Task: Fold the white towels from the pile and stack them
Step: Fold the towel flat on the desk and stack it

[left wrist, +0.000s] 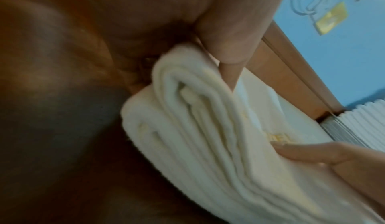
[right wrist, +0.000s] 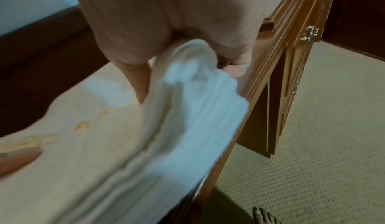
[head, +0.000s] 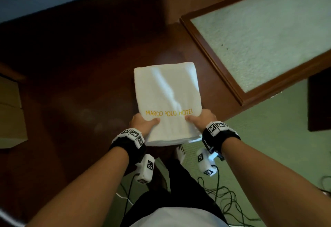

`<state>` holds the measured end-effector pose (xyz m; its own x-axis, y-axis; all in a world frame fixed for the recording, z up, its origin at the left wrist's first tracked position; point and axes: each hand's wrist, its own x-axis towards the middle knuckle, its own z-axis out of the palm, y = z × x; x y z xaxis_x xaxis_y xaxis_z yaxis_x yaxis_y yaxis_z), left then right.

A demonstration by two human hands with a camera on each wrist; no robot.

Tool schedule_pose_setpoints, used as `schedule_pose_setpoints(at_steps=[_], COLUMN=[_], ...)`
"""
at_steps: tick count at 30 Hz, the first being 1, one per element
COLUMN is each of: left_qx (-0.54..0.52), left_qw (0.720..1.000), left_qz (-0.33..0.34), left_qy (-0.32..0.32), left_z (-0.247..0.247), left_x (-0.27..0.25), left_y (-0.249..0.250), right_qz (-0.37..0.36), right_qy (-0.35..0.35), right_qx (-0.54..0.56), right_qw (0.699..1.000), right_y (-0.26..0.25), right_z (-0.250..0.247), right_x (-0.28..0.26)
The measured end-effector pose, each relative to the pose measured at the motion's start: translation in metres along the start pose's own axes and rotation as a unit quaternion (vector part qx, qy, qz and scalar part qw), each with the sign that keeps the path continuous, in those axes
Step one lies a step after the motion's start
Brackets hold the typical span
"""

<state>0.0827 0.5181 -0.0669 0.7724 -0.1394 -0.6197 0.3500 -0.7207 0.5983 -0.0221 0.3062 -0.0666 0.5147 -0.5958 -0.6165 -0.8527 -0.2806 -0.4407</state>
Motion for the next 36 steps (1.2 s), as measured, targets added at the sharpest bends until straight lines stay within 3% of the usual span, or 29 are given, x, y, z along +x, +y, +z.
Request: schedule_pose_setpoints(at_steps=[7, 16, 23, 36], left_qx=[0.025, 0.074, 0.037, -0.018], left_qw=[0.991, 0.95, 0.924, 0.907], left_qz=[0.121, 0.304, 0.376, 0.409], left_qy=[0.059, -0.012, -0.055, -0.099], left_z=[-0.001, 0.041, 0.136, 0.341], left_x=[-0.045, -0.11, -0.158, -0.21], left_y=[0.065, 0.206, 0.33, 0.541], right_qz=[-0.012, -0.012, -0.005, 0.0], right_qy=[0.059, 0.194, 0.303, 0.38], right_qx=[0.06, 0.141, 0.163, 0.098], right_qw=[0.996, 0.971, 0.939, 0.92], right_y=[-0.007, 0.034, 0.099, 0.216], right_z=[-0.051, -0.19, -0.32, -0.583], right_x=[-0.05, -0.086, -0.074, -0.013])
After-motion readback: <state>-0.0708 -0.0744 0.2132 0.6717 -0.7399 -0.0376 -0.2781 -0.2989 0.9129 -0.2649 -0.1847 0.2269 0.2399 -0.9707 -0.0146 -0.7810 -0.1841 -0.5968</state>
